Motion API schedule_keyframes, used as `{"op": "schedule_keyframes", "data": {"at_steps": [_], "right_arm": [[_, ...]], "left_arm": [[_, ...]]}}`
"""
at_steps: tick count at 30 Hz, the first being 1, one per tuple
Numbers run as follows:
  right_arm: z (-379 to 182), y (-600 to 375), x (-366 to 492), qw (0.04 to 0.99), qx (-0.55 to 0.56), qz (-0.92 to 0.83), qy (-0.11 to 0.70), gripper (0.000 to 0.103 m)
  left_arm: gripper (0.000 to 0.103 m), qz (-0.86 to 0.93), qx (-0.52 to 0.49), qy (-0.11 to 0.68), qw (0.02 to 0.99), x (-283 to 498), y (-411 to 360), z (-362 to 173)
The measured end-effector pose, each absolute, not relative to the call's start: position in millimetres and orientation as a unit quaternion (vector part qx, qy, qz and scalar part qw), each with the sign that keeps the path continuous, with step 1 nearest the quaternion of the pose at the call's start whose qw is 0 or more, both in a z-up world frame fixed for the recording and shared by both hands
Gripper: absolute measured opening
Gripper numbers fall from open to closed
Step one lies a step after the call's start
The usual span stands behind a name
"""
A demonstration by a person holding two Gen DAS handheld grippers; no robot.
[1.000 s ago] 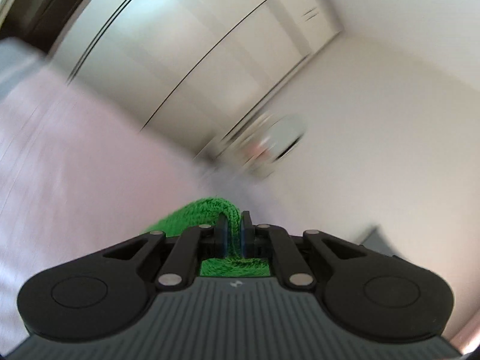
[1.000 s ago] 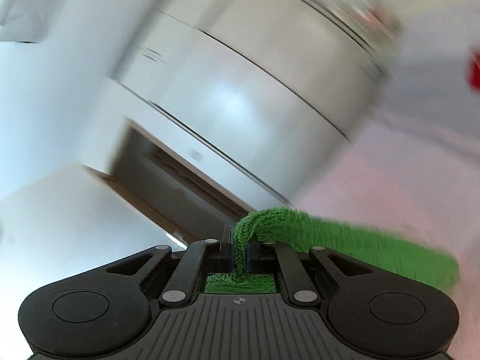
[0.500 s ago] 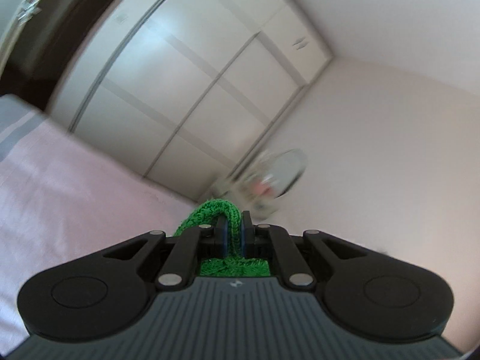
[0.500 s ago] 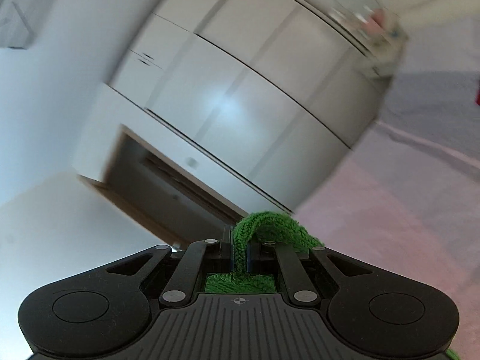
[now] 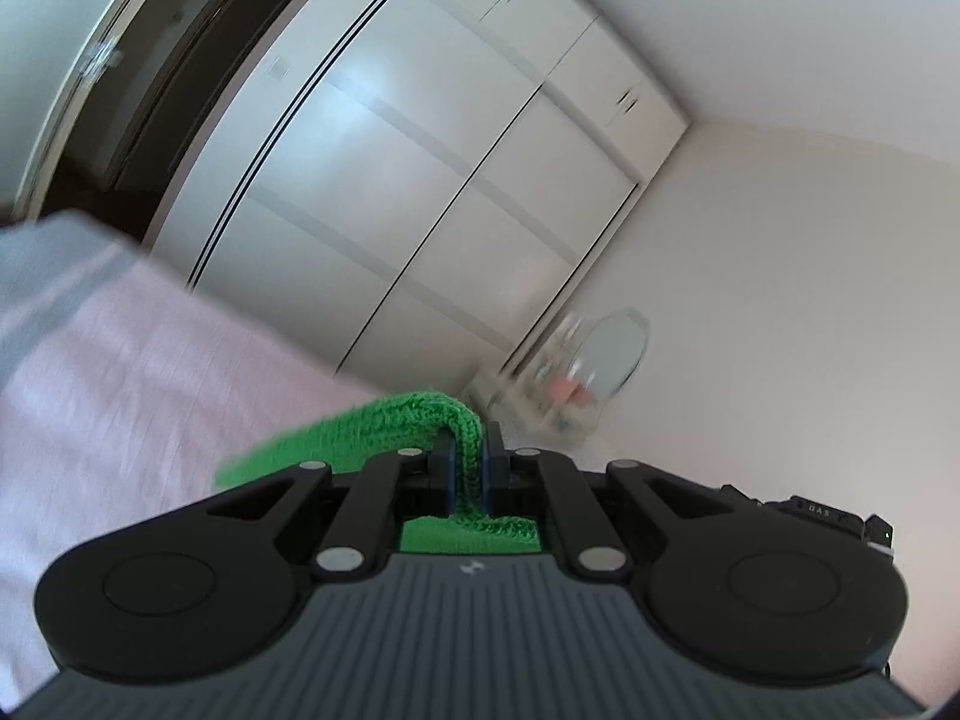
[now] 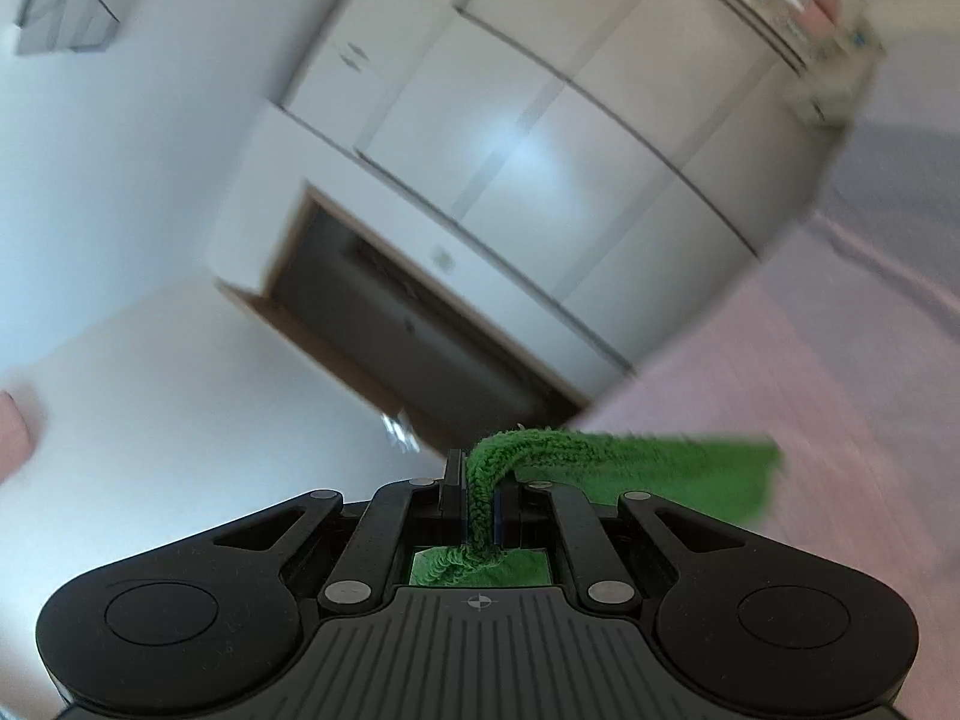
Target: Fold clothes
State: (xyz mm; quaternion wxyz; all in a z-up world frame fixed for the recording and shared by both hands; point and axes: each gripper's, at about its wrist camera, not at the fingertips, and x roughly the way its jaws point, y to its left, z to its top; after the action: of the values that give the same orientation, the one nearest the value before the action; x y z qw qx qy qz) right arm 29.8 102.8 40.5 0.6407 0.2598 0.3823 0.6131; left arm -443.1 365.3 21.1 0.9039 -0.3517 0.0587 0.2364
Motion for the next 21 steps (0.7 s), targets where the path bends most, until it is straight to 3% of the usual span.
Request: {"op": "schedule_keyframes", "data": {"at_steps": [5,7,8,12,16,21], "right_arm": [[-54,44,-4,0.631,0.107,0.574,0.511,0.006],[-102,20,-24,0.626,0.018,0.527,0.574,0.035],[-122,6,-32,0.626,-0.013,0.501,0.597,0.06],[-165,-42,-41,0.637,-0.068,0.436,0.632,0.061],[-158,-51,-22,0.651,-0.046,0.429,0.625,0.061],[-155,-47,-30,0.667,-0.051,0.438,0.601,0.061]], "left_arm": [[0.007,0.3,-0.436,0.17,0.831,-479,308,-66],[0.007,0.349,-0.463,0.236,0.78,-496,284,-108],[0.007,0.367,-0.466,0.263,0.761,-502,273,-120],[0.007,0.402,-0.47,0.312,0.722,-519,237,-143],[0.009,0.406,-0.46,0.319,0.723,-509,214,-135],[0.027,0.407,-0.416,0.349,0.734,-485,198,-140]]}}
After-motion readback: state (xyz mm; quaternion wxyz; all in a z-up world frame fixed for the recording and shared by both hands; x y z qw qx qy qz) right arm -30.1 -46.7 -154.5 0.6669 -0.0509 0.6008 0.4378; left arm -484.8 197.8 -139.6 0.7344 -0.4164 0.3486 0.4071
